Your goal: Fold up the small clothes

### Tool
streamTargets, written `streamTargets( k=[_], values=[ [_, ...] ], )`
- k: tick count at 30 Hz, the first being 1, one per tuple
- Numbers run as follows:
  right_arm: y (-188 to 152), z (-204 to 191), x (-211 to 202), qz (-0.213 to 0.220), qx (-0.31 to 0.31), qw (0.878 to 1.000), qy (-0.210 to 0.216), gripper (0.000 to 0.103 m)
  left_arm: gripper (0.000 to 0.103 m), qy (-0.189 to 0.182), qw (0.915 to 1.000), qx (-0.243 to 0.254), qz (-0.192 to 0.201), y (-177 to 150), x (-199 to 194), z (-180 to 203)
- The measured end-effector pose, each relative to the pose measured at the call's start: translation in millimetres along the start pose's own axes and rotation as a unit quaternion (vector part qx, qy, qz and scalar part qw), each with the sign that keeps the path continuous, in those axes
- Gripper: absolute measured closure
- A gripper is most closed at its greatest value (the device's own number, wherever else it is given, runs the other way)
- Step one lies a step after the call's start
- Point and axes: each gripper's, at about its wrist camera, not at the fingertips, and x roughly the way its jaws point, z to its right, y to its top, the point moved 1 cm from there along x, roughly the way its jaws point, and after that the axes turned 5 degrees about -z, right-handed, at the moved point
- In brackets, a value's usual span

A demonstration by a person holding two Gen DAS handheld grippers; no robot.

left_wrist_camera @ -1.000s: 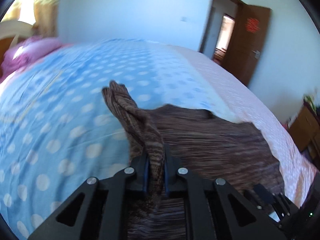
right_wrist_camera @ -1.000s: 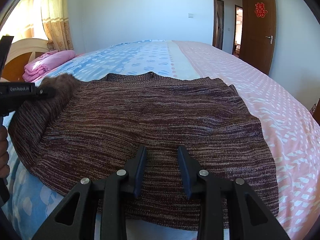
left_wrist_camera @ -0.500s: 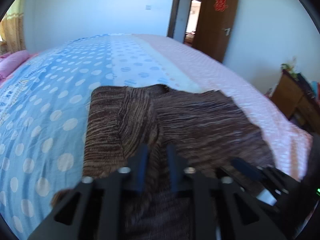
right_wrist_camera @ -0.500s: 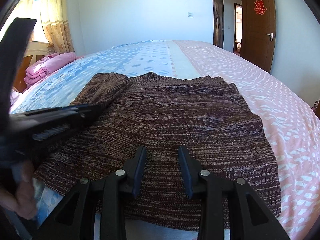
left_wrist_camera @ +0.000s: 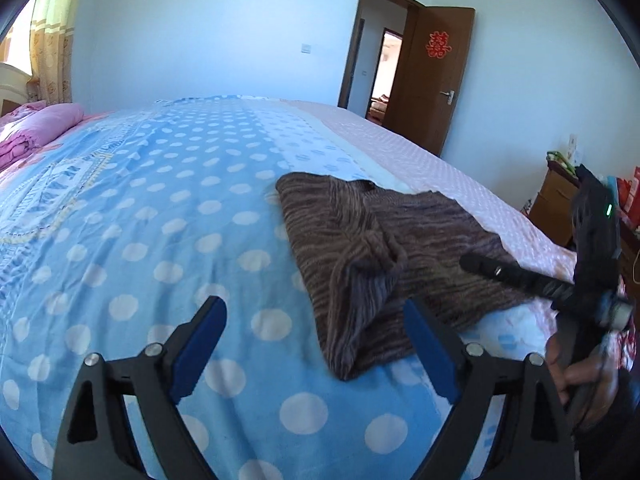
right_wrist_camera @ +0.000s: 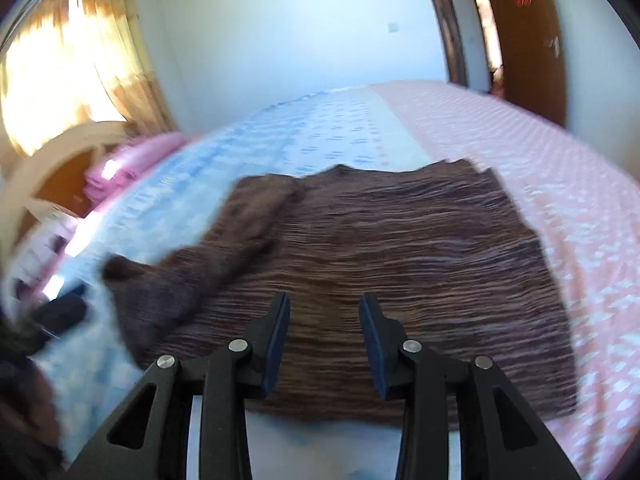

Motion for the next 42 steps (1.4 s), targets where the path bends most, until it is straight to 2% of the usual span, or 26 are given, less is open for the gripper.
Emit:
streamTargets(
  k=[1,2,4,6,9,11,12,13,14,16,22,23,25,26,28,29,30,31,34,37,42],
  values=[
    [2.5,-4.7,-4.3,-0.008,0.02,0.998,0.051,0.048,0.011,-0.004,1.0,0.005,0.001,-1.4,0.5,1.7],
    [5.2,-8.4,-5.9,-0.015,0.032,0.996,0.081,0.039,0.011,-0.006,0.9999,0.01,0.006,-1.2,1.2,3.8],
    [10.8,-18.1,-5.9,-0.032,0.044,0.991,0.126,0.036,0.011,-0.005,0.9992,0.035,0.015,2.5,8.0,15.6],
    [16.1,-25.2,-2.1,-0.044,0.057,0.986,0.15,0.036,0.011,-0.005,0.9971,0.074,0.021,6.2,17.6,28.9],
    [22.4,-17.9,1.9,-0.047,0.104,0.981,0.157,0.036,0.014,0.017,0.9908,0.132,0.023,10.4,38.4,47.3],
    [23.4,-11.7,-1.0,-0.042,0.11,0.983,0.142,0.036,0.035,0.051,0.9841,0.169,0.017,13.2,54.3,58.6],
    [28.3,-5.5,-2.6,-0.04,0.103,0.984,0.139,0.036,0.04,0.062,0.9813,0.182,0.011,15.4,61.0,62.8],
    [28.3,-5.5,-2.6,-0.04,0.103,0.984,0.139,0.036,0.049,0.065,0.9802,0.186,0.011,17.0,63.6,64.8],
    [32.8,-2.5,-2.2,-0.039,0.1,0.984,0.141,0.036,0.064,0.066,0.9793,0.191,0.014,19.4,65.1,67.4],
    [47.5,6.4,1.6,-0.039,0.094,0.985,0.14,0.036,0.087,0.051,0.9799,0.192,0.018,22.2,64.1,70.0],
    [99.4,20.9,64.2,-0.072,0.081,0.985,0.135,0.036,0.087,0.03,0.9834,0.178,0.015,20.4,65.1,71.1],
    [104.7,18.1,78.8,-0.081,0.071,0.985,0.135,0.036,0.082,0.03,0.9835,0.178,0.015,20.5,65.2,70.8],
    [111.0,10.4,105.2,-0.099,0.054,0.985,0.129,0.036,0.079,0.029,0.9836,0.177,0.014,20.5,65.9,71.0],
    [113.3,5.1,120.1,-0.113,0.042,0.985,0.124,0.036,0.069,0.031,0.9836,0.178,0.011,20.3,67.4,71.4],
    [112.6,-2.5,138.7,-0.125,0.031,0.985,0.112,0.052,0.057,0.033,0.9842,0.174,0.003,20.6,71.7,70.2],
    [112.2,-7.2,144.6,-0.129,0.023,0.984,0.118,0.076,0.061,0.03,0.9848,0.171,0.001,21.3,72.9,68.8],
    [111.6,-11.1,147.4,-0.131,0.012,0.985,0.11,0.089,0.065,0.025,0.986,0.165,0.001,22.7,73.1,66.3],
    [111.6,-14.1,149.2,-0.131,0.002,0.986,0.101,0.089,0.088,0.019,0.9873,0.158,0.002,24.3,72.9,64.4],
    [112.0,-16.2,141.1,-0.115,-0.005,0.988,0.104,0.092,0.089,0.002,0.9926,0.121,0.012,31.1,66.8,56.4],
    [120.2,-19.1,123.4,-0.098,-0.019,0.989,0.108,0.092,0.089,-0.019,0.9942,0.099,0.037,38.5,51.6,59.8],
    [147.4,-14.9,77.5,-0.068,-0.058,0.991,0.097,0.092,0.089,-0.055,0.9894,0.117,0.066,54.3,32.6,93.5]
  ],
)
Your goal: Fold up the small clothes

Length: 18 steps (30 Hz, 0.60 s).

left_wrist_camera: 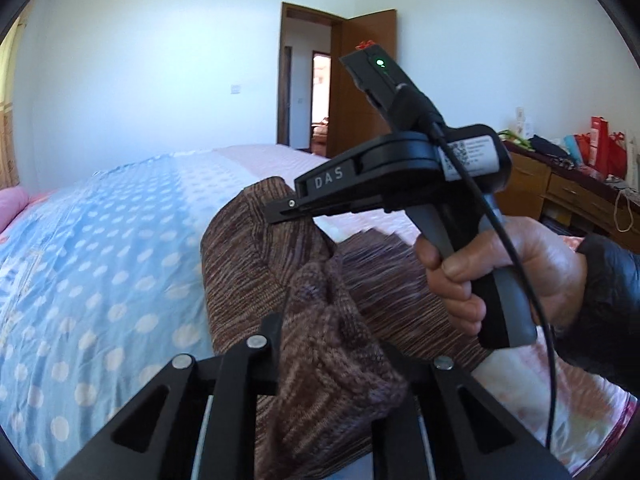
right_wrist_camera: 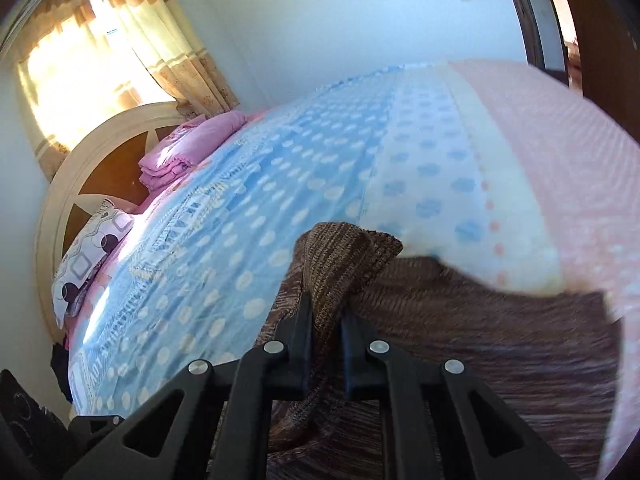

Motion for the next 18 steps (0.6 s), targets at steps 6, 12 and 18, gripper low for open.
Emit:
streamTargets(
  k=[6,12,18],
  values=[
    [9.0,31.8,-50.3,-0.011,-0.05,0.997,-0.065,0.092,0.089,-0.056,0.9981,0.027,-0.005,18.9,30.9,62.8],
    [-9.0,92.1,-63.5,-0.036,-0.039,0.992,-0.112,0.092,0.089,-0.075,0.9947,0.057,-0.039,13.3,76.0,112.0],
    [-43.6,147.1,-42.2,-0.065,-0.007,0.989,-0.131,0.092,0.088,-0.08,0.991,0.059,-0.09,2.4,107.9,140.2]
  ],
)
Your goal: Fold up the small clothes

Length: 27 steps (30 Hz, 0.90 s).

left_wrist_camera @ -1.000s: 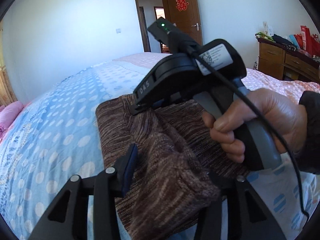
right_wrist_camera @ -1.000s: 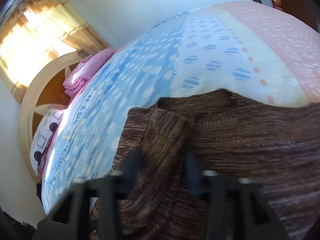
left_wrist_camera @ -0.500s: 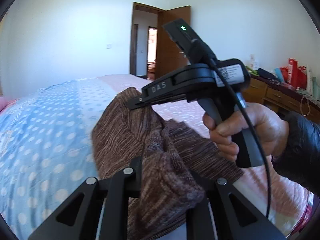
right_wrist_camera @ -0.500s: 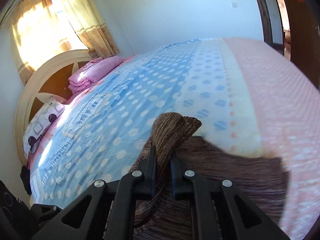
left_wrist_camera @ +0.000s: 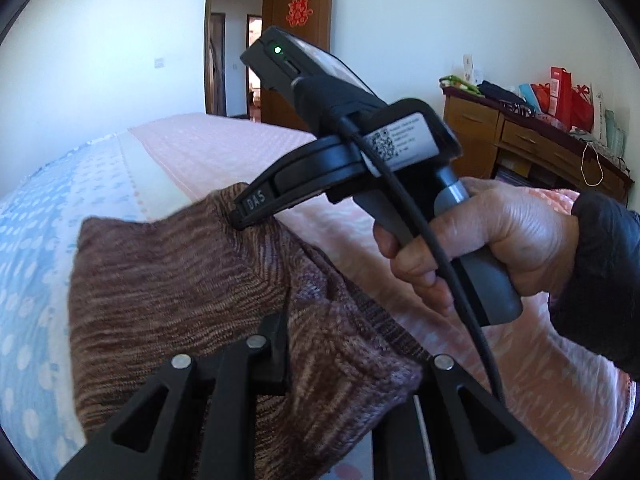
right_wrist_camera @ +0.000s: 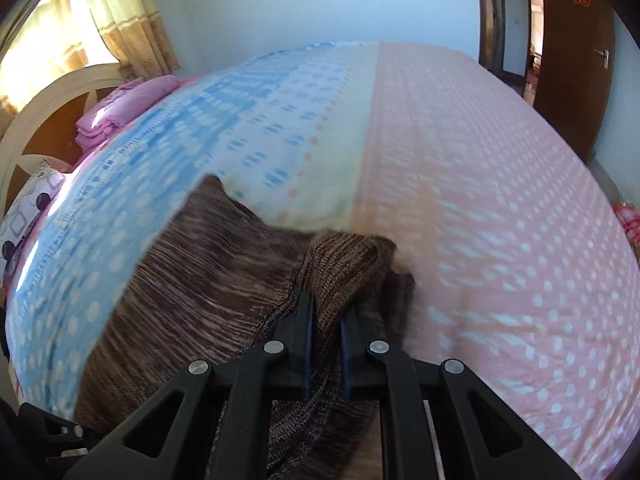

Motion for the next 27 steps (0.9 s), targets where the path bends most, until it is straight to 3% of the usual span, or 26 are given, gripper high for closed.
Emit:
streamTargets(
  k=[3,7,9,13,16,19,21,22,24,27],
  values=[
    [-10.6,12.2,10.6,0.003,0.017,1.0,0.011,0.092,0.083,0.008,0.9997,0.005,-0.022,0.6,10.9,2.3],
    [-19.7,19.3,12.2,0.033,0.033,0.999,0.017,0.088,0.048,0.003,0.9997,0.008,-0.025,2.0,0.2,10.2],
    [-20.6,23.2,6.0,0.029,0.044,0.999,0.015,0.086,0.04,-0.005,0.9997,0.011,-0.021,-8.0,-13.4,8.9],
    [-39.0,34.3,-47.3,0.073,0.089,0.991,-0.071,0.083,0.02,-0.001,0.9998,-0.003,0.018,-27.0,-57.2,-11.8],
    [-66.7,25.3,-89.6,0.096,0.1,0.989,-0.051,0.083,0.018,0.02,0.998,-0.049,0.035,-33.0,-76.4,-38.2],
    [-89.7,-1.3,-111.4,0.094,0.095,0.991,-0.014,0.078,0.018,0.048,0.9931,-0.104,0.025,-31.8,-75.7,-63.2],
    [-104.3,-24.4,-119.2,0.092,0.086,0.992,0.015,0.05,0.018,0.073,0.9889,-0.129,0.015,-31.4,-69.8,-74.7],
    [-109.6,-35.3,-120.7,0.094,0.082,0.992,0.019,0.046,0.018,0.091,0.9864,-0.136,0.01,-31.6,-65.2,-78.6],
    [-118.1,-57.8,-115.2,0.084,0.061,0.995,0.005,0.045,0.018,0.126,0.9802,-0.152,-0.016,-40.2,-59.2,-92.1],
    [-130.4,-79.9,-91.6,0.035,0.032,0.998,-0.049,0.045,0.018,0.127,0.9755,-0.177,-0.029,-55.2,-61.7,-101.6]
  ],
)
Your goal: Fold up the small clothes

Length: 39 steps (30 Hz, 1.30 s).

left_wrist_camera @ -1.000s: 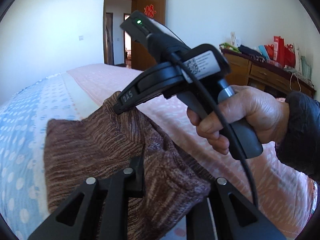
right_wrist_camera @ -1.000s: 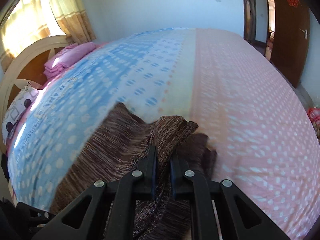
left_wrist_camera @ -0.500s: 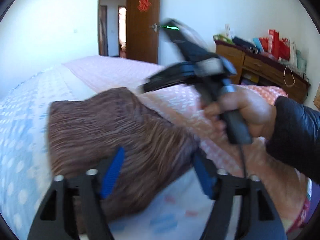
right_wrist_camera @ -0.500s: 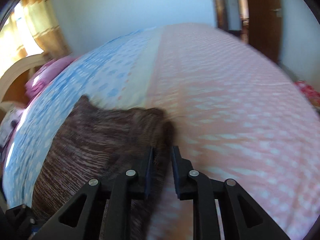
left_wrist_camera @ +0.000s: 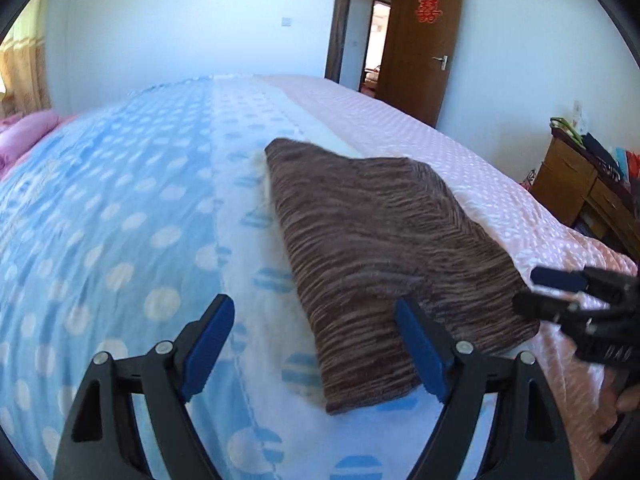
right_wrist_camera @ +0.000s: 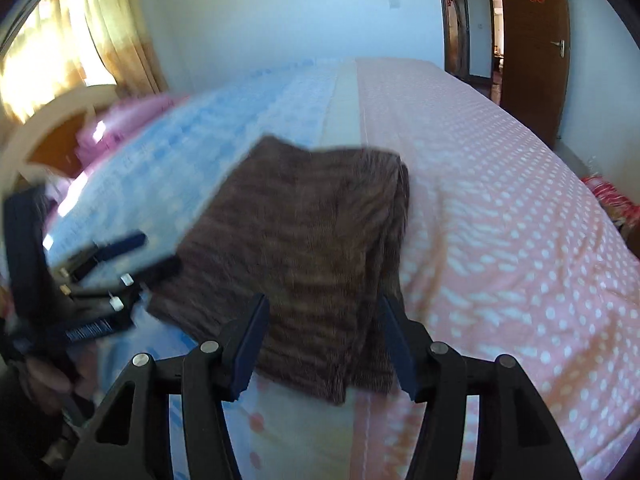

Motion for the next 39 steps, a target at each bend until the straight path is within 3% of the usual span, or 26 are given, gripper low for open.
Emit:
streamTargets(
  k=[2,4,5,8,10,17,20,23,27,29,32,34,36,37,39],
  values=[
    [-9.9,-2.7,11.3,-0.023,0.004,1.0,0.002,0.047,0.018,0.002,0.9999,-0.011,-0.009,-3.6,2.6,-3.3],
    [-19.6,-1.2,21.8,-0.042,0.013,0.999,0.007,0.089,0.018,0.01,0.9997,-0.013,-0.019,-5.0,3.8,-3.3],
    [-21.2,-0.5,28.1,-0.052,0.013,0.999,0.006,0.099,0.018,0.018,0.9995,-0.01,-0.023,-4.4,5.8,-2.0],
    [-20.9,3.4,28.4,-0.044,0.011,0.999,-0.004,0.099,0.018,0.039,0.9989,0.004,-0.024,-2.9,4.1,5.6],
    [-20.5,6.3,24.9,-0.037,0.001,0.999,-0.035,0.099,0.018,0.051,0.9983,0.015,-0.023,-2.2,1.4,10.9],
    [-23.9,32.3,16.5,-0.058,0.042,0.997,-0.006,0.098,0.016,0.058,0.9979,0.017,-0.024,6.8,-1.8,5.3],
    [-13.0,34.5,-8.9,-0.016,0.048,0.999,-0.018,0.098,0.008,0.054,0.9985,0.0,0.002,20.8,-7.7,-3.6],
    [17.0,16.8,-18.3,0.042,0.015,0.999,-0.026,0.098,0.006,0.057,0.9981,-0.023,0.009,39.5,1.2,-8.8],
    [39.7,0.3,5.7,0.044,-0.012,0.999,-0.024,0.096,0.006,0.071,0.9968,-0.035,-0.003,55.9,28.8,-12.5],
    [49.5,-1.8,12.7,0.049,-0.031,0.997,-0.052,0.096,0.006,0.072,0.9965,-0.041,-0.007,56.2,38.0,-15.2],
    [52.3,5.5,12.7,0.036,-0.021,0.998,-0.054,0.096,0.006,0.061,0.9966,-0.044,-0.033,48.3,58.4,-17.8],
    [51.8,16.4,1.4,0.038,-0.022,0.992,-0.115,0.096,0.005,0.051,0.9968,-0.049,-0.039,39.8,67.2,-18.8],
    [39.9,31.3,-24.9,0.058,-0.022,0.971,-0.23,0.095,0.003,0.034,0.9963,-0.067,-0.042,37.4,69.3,-22.9],
    [39.9,31.3,-24.9,0.058,-0.022,0.971,-0.23,0.095,0.002,0.032,0.9961,-0.071,-0.042,38.4,69.4,-23.6],
    [37.6,29.2,-42.5,0.079,-0.003,0.981,-0.175,0.095,0.001,0.038,0.9962,-0.065,-0.043,37.6,69.7,-20.1]
  ],
)
